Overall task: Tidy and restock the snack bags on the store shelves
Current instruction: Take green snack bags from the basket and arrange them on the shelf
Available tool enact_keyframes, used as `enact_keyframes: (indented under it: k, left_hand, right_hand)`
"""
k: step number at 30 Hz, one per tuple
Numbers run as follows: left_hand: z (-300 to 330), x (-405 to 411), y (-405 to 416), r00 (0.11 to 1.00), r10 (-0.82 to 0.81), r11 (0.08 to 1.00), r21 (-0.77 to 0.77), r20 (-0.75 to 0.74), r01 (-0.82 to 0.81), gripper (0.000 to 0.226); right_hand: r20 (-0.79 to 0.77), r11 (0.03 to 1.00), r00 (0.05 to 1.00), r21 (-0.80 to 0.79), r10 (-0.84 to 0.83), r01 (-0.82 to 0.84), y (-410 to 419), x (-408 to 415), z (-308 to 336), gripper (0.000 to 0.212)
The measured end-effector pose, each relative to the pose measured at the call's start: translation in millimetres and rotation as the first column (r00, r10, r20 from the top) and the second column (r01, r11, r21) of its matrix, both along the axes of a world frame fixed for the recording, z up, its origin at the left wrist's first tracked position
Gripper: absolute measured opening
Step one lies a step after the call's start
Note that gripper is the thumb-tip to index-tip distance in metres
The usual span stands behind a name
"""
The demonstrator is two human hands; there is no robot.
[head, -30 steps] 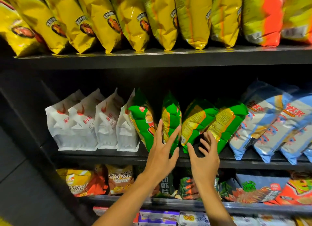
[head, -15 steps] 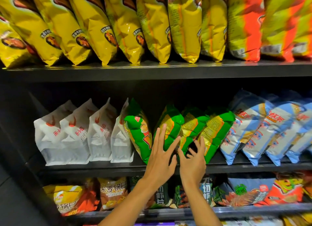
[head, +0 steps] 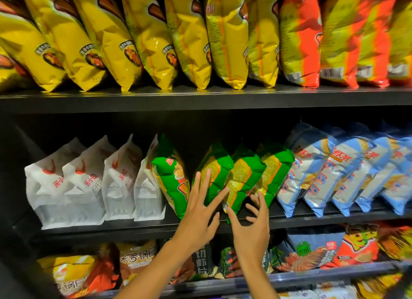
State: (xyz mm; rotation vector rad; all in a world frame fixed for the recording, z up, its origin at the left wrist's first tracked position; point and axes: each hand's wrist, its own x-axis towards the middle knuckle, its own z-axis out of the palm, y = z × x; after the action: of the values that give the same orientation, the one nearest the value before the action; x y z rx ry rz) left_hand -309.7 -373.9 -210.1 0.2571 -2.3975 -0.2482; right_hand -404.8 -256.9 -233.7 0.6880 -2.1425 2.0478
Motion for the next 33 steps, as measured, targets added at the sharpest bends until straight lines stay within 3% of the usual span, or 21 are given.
enact_keyframes:
  k: [3,5,8,12,17,25,29,31,33]
  left_hand:
    - [3,22,3,1.0,-0.019,0.999,-0.049,-0.017,0.018,0.066]
    - [0,46,-4,0.999,0.017,0.996,-0.091,-0.051,-0.022,0.063]
    - [-8,90,-27,0.984,0.154,0.973,-0.156,-0.09,-0.167,0.058]
    - [2,131,-62,0.943,0.322,0.925,-0.188,-0.081,-0.331,0.065]
    - [18,145,-69,0.939,0.343,0.922,-0.192,0.007,-0.335,0.074]
    - [11,155,-62,0.958,0.279,0.96,-0.057,0.062,-0.276,0.077]
    - [7,154,-35,0.964,0.264,0.964,0.017,-0.025,-0.264,0.072]
    - [10,152,-2,0.973,0.204,0.969,0.164,-0.106,-0.185,0.064]
    - [17,149,38,0.982,0.061,0.898,0.439,-0.178,0.024,0.065]
  right_hand:
    - [-0.077,0.999,0.997,-0.038,0.028,-0.031,12,17,4,0.074]
    - [-0.237,0.997,0.968,0.008,0.082,-0.082,11,32,11,0.063]
    - [-0.446,0.973,0.865,0.131,0.231,-0.192,-15,49,24,0.064]
    - [-0.397,0.899,0.811,0.275,0.43,-0.342,-66,67,41,0.084]
    - [-0.248,0.922,0.898,0.232,0.364,-0.31,-98,75,44,0.084]
    - [-0.126,0.957,0.948,0.024,0.291,-0.29,-65,93,48,0.073]
    - [-0.113,0.959,0.959,-0.085,0.259,-0.269,-24,103,51,0.072]
    - [-0.128,0.963,0.964,-0.111,0.232,-0.246,-2,113,49,0.072]
    - [-0.175,0.966,0.962,-0.114,0.208,-0.23,15,124,37,0.072]
